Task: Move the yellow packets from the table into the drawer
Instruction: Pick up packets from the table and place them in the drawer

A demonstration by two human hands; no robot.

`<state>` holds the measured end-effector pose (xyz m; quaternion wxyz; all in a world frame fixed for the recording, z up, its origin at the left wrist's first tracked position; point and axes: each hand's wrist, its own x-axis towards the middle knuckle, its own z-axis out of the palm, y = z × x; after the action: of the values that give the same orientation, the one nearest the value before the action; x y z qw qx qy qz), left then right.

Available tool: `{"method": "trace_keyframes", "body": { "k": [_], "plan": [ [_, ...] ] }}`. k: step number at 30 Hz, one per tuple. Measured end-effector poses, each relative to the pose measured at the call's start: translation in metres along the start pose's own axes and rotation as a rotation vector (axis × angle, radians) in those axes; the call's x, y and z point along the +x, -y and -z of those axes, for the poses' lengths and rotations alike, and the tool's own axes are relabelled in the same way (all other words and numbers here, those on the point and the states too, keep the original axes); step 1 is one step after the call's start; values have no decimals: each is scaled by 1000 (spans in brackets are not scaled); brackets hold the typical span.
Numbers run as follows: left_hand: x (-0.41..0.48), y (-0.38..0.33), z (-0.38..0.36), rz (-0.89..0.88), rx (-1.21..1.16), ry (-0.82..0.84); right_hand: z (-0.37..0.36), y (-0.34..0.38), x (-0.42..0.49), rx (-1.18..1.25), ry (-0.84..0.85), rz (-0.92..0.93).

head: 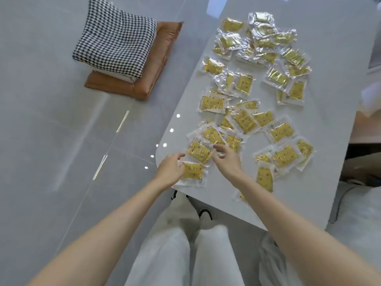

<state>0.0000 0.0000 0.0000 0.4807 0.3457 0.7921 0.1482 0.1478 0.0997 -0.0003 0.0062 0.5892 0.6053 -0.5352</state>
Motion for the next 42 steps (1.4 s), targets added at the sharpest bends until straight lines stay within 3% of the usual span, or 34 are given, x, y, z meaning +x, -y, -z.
{"method": "trace_keyframes", "body": {
  "k": [7,13,17,23,28,35,42],
  "plan": [
    [58,44,-38,14,120,52,-38,-35,63,-350,-78,122],
    [76,70,-74,-90,368,-94,-70,-58,91,-650,-156,177],
    [82,74,-89,-125,454,-203,-80,-64,101,-719,-218,209],
    [90,75,-97,-43,547,-171,-76,-61,109,-740,-179,110],
    [90,79,-93,53,470,-109,-53,-62,106,-558,-117,50],
    [96,80,-65,208,48,-118,-30,-64,125,-352,-171,-5],
    [107,71,-54,244,-338,-204,-33,-60,134,-210,-240,11]
  ]
}}
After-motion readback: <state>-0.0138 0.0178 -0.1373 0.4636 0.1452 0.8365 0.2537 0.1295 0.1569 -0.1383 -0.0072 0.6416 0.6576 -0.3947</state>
